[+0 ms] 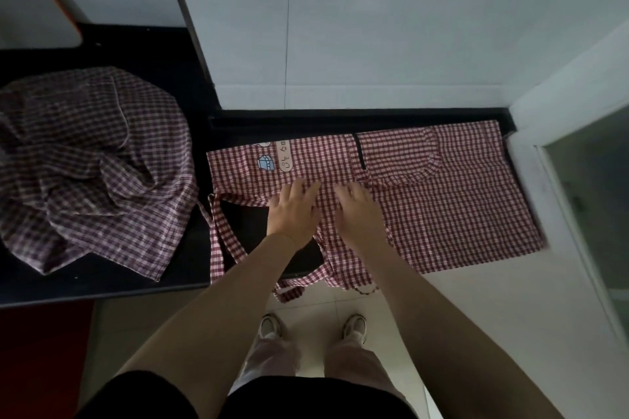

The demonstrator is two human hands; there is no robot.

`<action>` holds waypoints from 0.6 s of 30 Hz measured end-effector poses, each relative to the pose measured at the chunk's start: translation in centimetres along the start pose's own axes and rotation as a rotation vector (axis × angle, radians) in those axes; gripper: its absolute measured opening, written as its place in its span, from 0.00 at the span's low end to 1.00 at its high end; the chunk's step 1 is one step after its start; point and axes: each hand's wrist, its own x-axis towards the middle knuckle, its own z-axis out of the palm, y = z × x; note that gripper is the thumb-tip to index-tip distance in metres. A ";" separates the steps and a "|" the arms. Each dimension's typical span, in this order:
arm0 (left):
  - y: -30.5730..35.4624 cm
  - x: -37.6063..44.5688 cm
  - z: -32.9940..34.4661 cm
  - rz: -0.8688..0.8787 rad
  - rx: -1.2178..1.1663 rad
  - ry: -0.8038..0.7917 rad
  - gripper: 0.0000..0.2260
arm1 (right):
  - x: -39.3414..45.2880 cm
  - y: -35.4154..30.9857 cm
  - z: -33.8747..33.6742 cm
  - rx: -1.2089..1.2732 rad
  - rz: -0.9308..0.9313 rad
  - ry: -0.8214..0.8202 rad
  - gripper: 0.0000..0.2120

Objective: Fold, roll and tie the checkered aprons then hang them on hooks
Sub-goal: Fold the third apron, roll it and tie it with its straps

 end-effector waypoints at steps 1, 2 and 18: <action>-0.1 0.2 0.4 0.000 0.065 -0.101 0.25 | -0.3 1.0 -0.4 -0.037 0.096 0.054 0.18; -0.4 0.4 0.7 -0.022 0.119 -0.176 0.27 | -0.5 1.9 -0.7 -0.079 0.212 0.051 0.17; 9.7 1.8 3.6 -0.211 0.168 -0.208 0.39 | 0.3 14.7 -9.0 1.625 0.845 -0.242 0.04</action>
